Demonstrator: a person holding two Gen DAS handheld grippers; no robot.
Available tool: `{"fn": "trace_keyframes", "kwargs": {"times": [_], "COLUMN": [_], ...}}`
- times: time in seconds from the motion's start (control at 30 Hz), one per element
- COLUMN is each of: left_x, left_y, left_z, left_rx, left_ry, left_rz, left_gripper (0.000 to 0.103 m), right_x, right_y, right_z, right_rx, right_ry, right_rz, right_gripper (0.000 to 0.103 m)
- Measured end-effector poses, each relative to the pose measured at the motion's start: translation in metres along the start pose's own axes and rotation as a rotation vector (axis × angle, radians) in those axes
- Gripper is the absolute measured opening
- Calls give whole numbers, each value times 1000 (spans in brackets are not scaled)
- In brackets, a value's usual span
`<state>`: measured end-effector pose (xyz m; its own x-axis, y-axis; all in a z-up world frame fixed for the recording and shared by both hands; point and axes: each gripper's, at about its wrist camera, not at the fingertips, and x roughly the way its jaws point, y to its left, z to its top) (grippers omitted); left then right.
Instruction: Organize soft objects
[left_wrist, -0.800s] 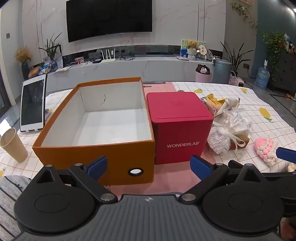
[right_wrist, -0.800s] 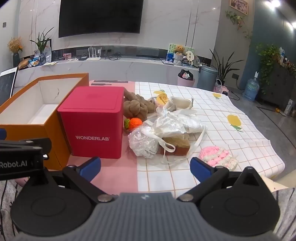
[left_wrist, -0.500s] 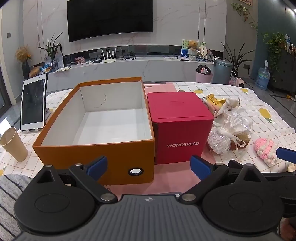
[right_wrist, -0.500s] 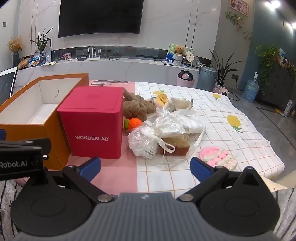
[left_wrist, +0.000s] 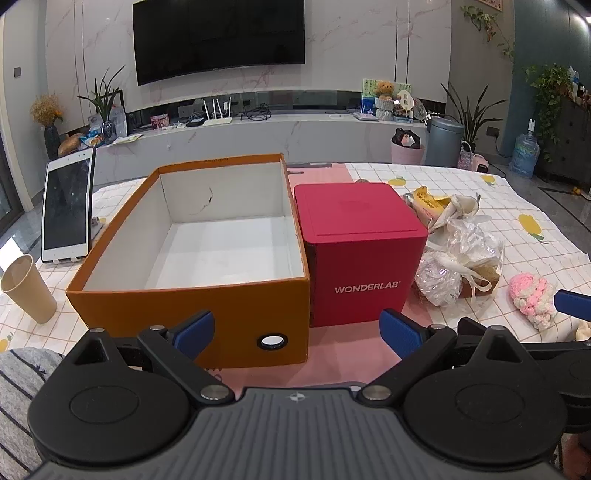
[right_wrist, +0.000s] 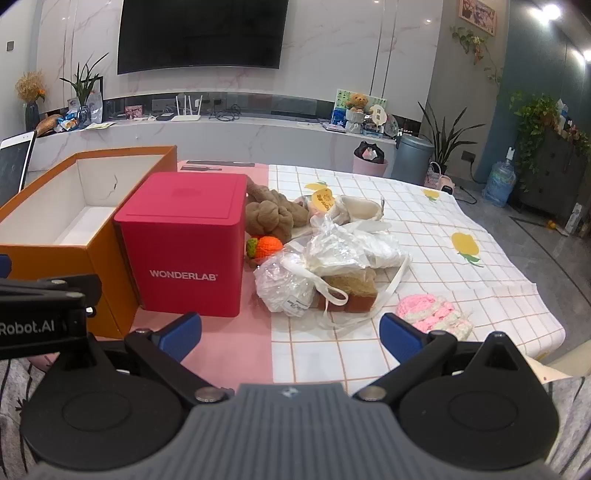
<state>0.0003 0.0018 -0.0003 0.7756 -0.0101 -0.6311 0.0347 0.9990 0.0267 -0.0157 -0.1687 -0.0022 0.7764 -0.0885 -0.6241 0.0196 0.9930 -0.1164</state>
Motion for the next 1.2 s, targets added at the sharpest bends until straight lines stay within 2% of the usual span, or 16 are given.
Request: {"fn": "trace_keyframes", "kwargs": {"times": [1.2], "left_x": [2], "left_y": [-3], "left_z": [-5], "left_rx": [17], "left_ry": [-8], "left_rz": [11], "left_gripper": [103], "right_x": [1], "right_y": [3], "right_z": [-1], "right_rx": [-15], "right_ry": [11], "right_rz": [-17], "right_gripper": [100]}}
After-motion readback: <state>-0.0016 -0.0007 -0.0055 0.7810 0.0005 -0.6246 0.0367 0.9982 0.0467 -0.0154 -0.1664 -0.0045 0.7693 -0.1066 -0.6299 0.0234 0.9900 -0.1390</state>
